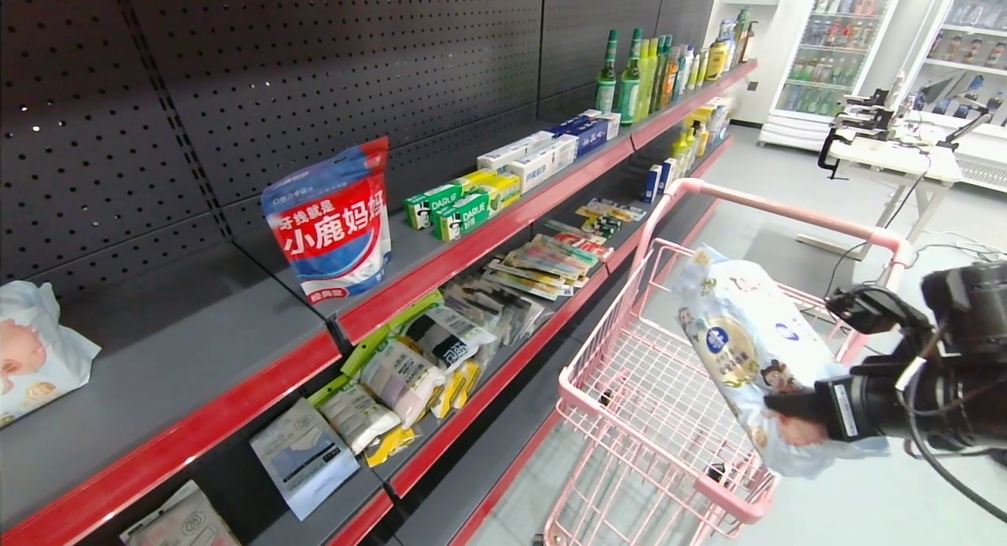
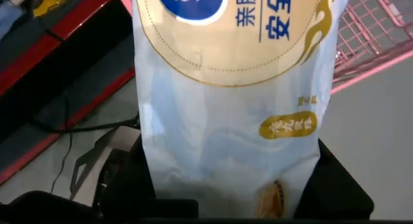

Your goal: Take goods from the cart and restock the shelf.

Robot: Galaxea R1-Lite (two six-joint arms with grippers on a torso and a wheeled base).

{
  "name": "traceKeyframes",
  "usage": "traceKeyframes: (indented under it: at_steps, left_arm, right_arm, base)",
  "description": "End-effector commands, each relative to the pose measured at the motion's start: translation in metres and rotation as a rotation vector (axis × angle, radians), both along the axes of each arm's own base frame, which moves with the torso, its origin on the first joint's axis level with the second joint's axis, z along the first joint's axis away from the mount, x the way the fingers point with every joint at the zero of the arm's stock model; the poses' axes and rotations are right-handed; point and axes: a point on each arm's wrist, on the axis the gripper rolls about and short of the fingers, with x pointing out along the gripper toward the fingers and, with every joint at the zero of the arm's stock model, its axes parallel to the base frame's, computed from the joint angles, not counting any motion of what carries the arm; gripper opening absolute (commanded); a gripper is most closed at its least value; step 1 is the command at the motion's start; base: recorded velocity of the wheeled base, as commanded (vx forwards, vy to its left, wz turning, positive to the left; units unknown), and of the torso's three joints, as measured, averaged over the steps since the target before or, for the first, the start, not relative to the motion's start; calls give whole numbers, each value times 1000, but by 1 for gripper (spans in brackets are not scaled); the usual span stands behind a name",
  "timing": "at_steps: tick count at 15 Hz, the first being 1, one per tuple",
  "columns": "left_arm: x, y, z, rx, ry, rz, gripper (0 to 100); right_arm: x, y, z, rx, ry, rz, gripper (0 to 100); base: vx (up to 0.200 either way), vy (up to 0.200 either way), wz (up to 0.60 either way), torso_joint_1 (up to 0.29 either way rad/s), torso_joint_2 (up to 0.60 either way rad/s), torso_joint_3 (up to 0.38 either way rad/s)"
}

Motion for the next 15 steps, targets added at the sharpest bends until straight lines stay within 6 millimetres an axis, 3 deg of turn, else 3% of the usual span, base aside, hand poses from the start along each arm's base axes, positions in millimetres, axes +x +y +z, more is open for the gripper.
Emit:
traceKeyframes:
  at_steps: [1,5,15]
  left_arm:
    - [0,0,0,0,1,0,100]
    - [0,0,0,1,1,0,100]
    - [0,0,0,1,1,0,100]
  right_arm:
    - [-55,-11,13,-23,-99,-63,0]
    - [-76,-15,22,-24,-182,-92,0]
    - [-75,-17,26,-78,-208,-62,0]
  base:
    - [0,0,0,0,0,0]
    - [0,0,0,81,-195,-115]
    - [0,0,0,170,-387,-218]
